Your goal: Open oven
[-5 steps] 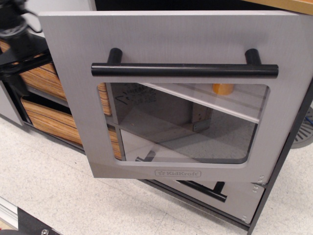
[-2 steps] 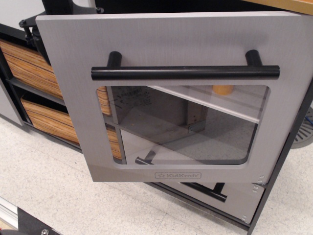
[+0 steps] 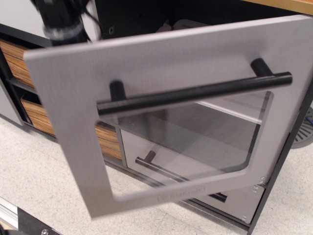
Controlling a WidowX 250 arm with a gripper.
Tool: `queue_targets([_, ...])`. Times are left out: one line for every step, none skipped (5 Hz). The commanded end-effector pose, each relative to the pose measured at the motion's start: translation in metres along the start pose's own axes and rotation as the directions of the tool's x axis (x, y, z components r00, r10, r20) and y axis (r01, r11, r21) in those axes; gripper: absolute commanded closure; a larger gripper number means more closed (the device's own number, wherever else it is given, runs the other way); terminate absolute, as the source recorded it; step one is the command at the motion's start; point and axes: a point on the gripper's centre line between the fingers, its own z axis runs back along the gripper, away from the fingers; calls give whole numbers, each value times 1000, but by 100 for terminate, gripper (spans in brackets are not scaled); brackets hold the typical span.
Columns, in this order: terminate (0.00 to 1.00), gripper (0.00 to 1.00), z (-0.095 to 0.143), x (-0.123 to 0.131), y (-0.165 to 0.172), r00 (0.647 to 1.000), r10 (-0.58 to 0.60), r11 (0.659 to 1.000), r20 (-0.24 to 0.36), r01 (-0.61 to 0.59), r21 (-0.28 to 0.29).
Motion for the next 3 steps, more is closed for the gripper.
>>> queue_targets([0, 0, 14, -40, -22, 999, -3, 993, 47, 9, -119])
queue_targets([0, 0, 13, -61, -35, 1000, -9, 987, 28, 14, -160])
queue_targets([0, 0, 12, -68, -43, 1000, -5, 990, 7, 6, -142])
